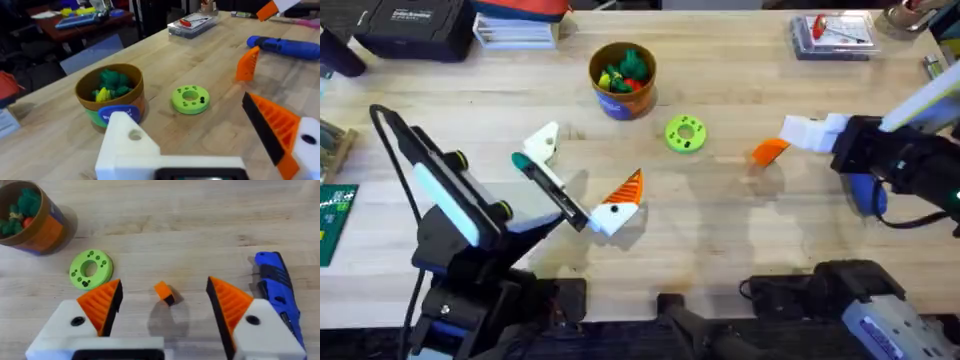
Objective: Pick up the gripper from the table and insert it into the empty holder that is missing its gripper. Then pick up a screw, insert it into the mounting hole, and use the screwdriver to tighten it. Finally, clean up the table by picking up the vegetable and placing it into the bucket.
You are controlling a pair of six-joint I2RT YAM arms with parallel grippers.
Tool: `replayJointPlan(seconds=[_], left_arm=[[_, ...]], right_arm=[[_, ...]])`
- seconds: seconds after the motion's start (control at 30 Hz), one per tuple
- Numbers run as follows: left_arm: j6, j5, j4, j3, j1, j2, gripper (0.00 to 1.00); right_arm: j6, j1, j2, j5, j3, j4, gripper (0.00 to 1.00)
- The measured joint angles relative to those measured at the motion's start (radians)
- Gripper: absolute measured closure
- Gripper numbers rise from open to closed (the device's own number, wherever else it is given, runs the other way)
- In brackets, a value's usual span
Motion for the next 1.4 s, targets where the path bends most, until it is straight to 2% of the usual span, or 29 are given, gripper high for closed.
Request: replayJointPlan(seconds=[0.1,0.23,1.03,1.17,1.4], left_arm=[[-0.082,0.007,0.000,0.000,0.009,0.000,0.014],[-0.109,0.009,0.000,0.000,0.009,0.000,0.015],[-0.133,0.013,0.001,0.000,0.009,0.000,0.015],[-0.136,0.068,0.000,0.000,0.009,0.000,0.016],[-0.140,0.272,-0.008,0.000,0.009,0.000,0.015]], right_arm=[[0.000,0.000,0.000,0.000,0.000,0.000,0.009],[0.000,0.000,0.000,0.000,0.000,0.000,0.007],[0.000,0.000,0.000,0.000,0.000,0.000,0.007],[0.000,0.000,0.000,0.000,0.000,0.000,0.007],[0.000,0.000,0.000,0.000,0.000,0.000,0.007]])
